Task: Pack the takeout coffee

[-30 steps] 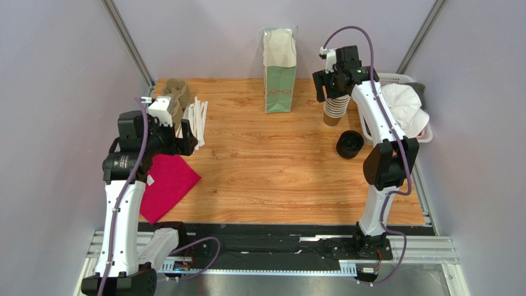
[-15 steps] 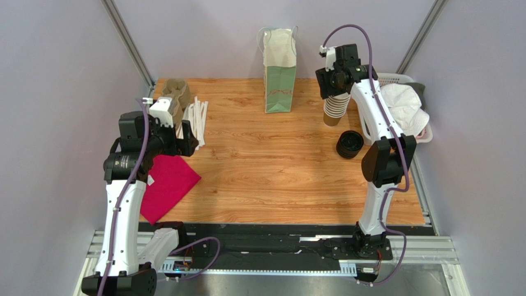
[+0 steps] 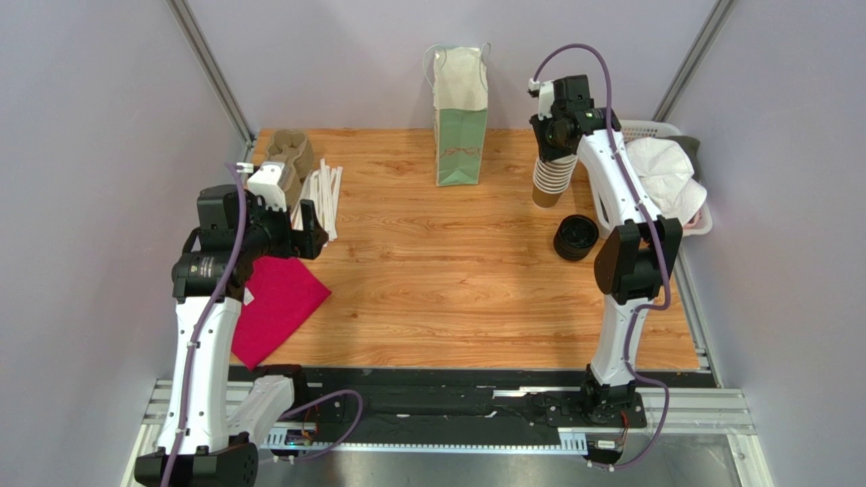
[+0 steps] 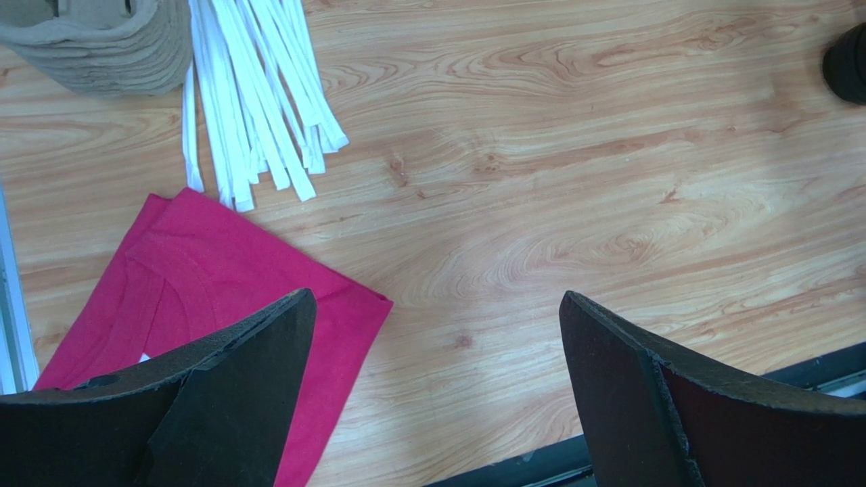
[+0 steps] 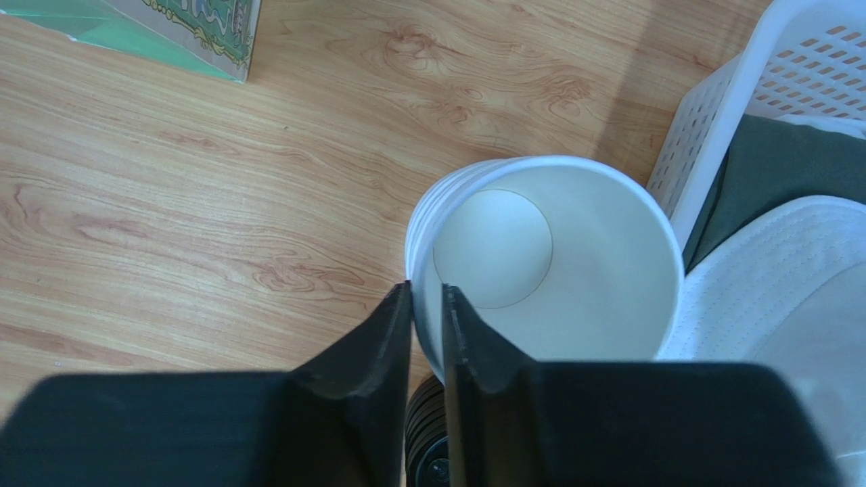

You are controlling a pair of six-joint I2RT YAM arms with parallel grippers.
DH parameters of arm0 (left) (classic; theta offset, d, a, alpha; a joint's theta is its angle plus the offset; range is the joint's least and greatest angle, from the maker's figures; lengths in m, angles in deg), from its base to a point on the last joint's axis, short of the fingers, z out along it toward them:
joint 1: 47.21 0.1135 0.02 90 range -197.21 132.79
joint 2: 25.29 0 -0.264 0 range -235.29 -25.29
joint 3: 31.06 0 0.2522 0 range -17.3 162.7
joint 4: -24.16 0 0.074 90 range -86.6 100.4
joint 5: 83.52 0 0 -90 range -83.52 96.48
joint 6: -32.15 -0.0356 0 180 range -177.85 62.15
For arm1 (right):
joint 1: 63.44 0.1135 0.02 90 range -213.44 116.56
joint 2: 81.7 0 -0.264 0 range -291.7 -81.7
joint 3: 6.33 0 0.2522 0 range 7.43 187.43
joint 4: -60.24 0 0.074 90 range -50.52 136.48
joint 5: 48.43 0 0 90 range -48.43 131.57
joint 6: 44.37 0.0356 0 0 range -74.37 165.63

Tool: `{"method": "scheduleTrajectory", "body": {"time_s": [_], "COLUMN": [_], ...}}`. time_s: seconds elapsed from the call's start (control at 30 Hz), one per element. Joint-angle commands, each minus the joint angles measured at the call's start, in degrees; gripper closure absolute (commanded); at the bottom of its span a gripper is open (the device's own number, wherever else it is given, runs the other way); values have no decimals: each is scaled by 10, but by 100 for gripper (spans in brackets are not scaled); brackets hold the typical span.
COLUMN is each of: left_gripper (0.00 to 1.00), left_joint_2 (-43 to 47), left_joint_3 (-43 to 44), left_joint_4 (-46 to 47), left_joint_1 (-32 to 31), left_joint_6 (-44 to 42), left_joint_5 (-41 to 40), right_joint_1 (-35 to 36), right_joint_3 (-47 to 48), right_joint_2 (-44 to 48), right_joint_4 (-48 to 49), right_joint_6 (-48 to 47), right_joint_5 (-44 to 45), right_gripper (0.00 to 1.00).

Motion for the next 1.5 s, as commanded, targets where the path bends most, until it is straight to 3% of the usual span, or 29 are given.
{"method": "scheduleTrajectory", "body": {"time_s": [0.0,0.1,0.2,0.47,0.53,0.73,0.97,1.47], "left_gripper": [1,1,1,1,1,1,1,1], "left_joint_2": [10,10,8,4,4,3,1,-3], "left_joint_3": [-3,-3,-3,1,1,1,2,2], "left_joint_4": [23,24,24,25,25,26,27,32], "left_joint_1": [0,0,-1,-1,-1,0,-1,-1], "left_joint_6": [5,7,6,6,5,6,6,6], "left_joint_5": [10,12,14,15,18,20,22,29], "right_joint_1": [-3,-5,-4,-7,-9,-13,-14,-14], "right_joint_3": [24,25,26,32,32,31,36,44], "right_joint_2": [12,16,22,23,24,29,28,49], "right_joint_4": [19,17,16,10,9,9,3,-13], "right_joint_6": [-5,-5,-7,-9,-8,-6,-5,-39], "right_joint_5": [8,8,8,8,8,8,7,25], "right_gripper": [89,100,100,71,70,77,99,100]}}
